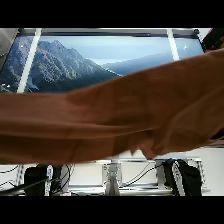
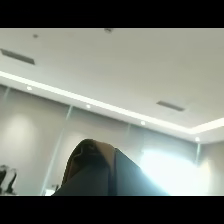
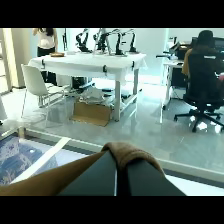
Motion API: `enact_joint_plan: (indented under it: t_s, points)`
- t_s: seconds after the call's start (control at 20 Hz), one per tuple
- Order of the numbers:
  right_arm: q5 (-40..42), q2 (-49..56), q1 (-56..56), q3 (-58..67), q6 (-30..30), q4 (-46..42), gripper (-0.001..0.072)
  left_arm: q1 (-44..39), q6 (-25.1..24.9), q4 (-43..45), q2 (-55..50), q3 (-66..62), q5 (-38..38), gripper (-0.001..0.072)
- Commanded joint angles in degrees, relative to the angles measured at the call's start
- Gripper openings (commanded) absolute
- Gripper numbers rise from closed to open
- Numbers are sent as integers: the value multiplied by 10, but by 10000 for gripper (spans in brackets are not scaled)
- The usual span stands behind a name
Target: Fold the clothes and pants, and hang the long-sleeved shirts on hangers.
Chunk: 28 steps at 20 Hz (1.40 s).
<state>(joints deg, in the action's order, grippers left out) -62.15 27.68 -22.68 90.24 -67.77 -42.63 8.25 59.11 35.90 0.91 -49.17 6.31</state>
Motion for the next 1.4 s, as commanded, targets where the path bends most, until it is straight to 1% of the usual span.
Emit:
enact_joint_plan:
  t_s: [0.0, 0.05, 0.1, 0.2, 0.3, 0.45, 0.55, 0.7, 0.8, 0.85, 0.9, 1.05, 1.1, 1.2, 1.25, 1.3, 1.35]
  points:
    - [-6, 35, 0, -1, -23, -16, 14, 1, 0, 24, -30, 1, 80, 11]
    - [-26, 58, 0, -5, -24, -15, 14, 1, 0, 34, -57, 1, 119, 10]
    - [-54, 86, 0, -10, -39, -15, 14, 1, 0, 38, -86, 1, 157, 11]
    - [-110, 144, 1, -25, -54, -12, 14, 1, 0, 40, -164, 1, 222, 11]
    - [-132, 207, 2, -45, -54, -11, 14, 1, 0, 40, -256, 1, 244, 11]
    - [-130, 308, 2, -56, -53, -7, 14, 0, 0, 35, -416, 1, 242, 11]
    - [-109, 374, 2, -56, -54, -1, 15, 0, 0, -12, -519, 1, 242, 12]
    - [-41, 458, 2, -56, -54, 8, 14, 0, 0, -144, -664, 0, 217, 12]
    - [0, 503, 4, -56, -63, 9, 14, 0, -1, -226, -725, -1, 200, 12]
    - [14, 520, 7, -56, -64, 9, 14, -3, -9, -255, -748, -2, 191, 12]
    - [22, 537, 16, -56, -63, 6, 14, -8, -39, -275, -764, -3, 187, 12]
    - [32, 573, 49, -56, -61, 2, 14, -26, -111, -296, -773, -14, 187, 12]
    - [40, 579, 59, -56, -61, -2, 14, -30, -125, -295, -772, -24, 188, 12]
    - [55, 583, 77, -55, -61, -17, 14, -33, -131, -296, -767, -43, 190, 12]
    - [49, 581, 81, -55, -61, -15, 14, -33, -132, -295, -758, -52, 196, 12]
    - [32, 577, 82, -52, -61, -15, 14, -33, -149, -295, -743, -61, 206, 12]
    - [8, 569, 81, -46, -58, -17, 14, -33, -182, -295, -723, -69, 213, 11]
